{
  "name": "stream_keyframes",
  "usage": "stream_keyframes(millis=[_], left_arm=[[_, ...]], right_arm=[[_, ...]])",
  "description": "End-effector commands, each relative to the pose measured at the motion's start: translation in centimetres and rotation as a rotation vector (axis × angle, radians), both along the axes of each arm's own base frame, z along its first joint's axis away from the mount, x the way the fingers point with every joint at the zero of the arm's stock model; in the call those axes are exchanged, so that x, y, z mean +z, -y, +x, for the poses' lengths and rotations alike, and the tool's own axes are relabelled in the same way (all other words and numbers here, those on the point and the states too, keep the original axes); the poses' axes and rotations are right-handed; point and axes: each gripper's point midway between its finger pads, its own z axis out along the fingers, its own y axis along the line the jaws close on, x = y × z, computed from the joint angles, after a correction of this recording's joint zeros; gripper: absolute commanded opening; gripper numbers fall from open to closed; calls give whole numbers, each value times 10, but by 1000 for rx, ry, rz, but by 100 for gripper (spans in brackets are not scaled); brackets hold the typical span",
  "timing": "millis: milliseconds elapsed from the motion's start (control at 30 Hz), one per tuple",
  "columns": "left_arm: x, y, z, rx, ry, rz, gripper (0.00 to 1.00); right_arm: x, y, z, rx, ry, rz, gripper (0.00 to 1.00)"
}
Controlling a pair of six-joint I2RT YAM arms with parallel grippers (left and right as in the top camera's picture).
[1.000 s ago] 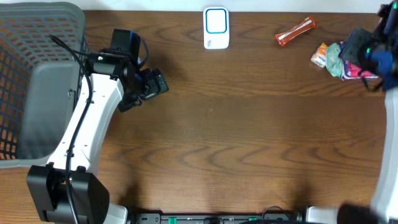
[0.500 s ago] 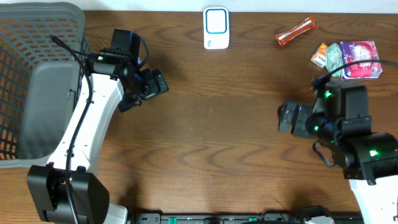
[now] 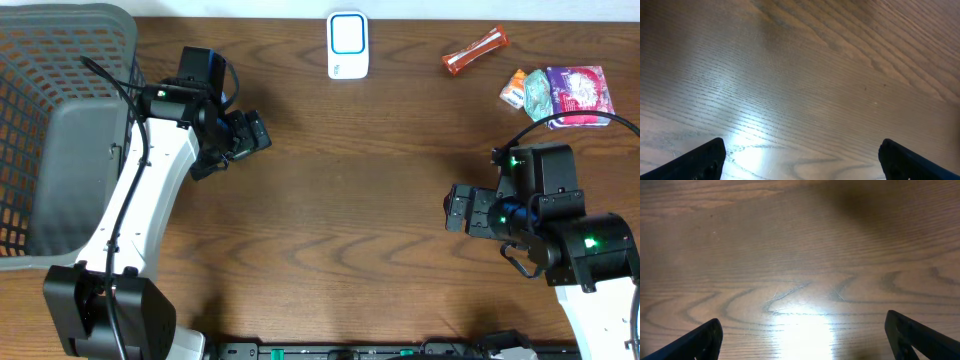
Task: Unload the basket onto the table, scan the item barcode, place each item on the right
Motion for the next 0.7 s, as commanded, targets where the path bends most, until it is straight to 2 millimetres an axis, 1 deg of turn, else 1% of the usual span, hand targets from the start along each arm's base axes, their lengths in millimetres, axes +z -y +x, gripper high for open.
stream_keyframes(millis=[0,267,433,533,667], left_arm=[[1,-2,2,-2,2,12,98],[1,-2,2,-2,2,12,98],[1,-2,2,-1,2,12,98],[1,-2,2,-2,2,11,98],[1,-2,2,-2,2,11,98]], right_arm=[[-2,-2,-2,-1,-10,4,99],[-2,-3,-1,5,-10,4,99],[-7,-8,6,21,-14,9,99],[-4,-9,12,36,18,5,99],[9,-10,16,100,140,-10,99]])
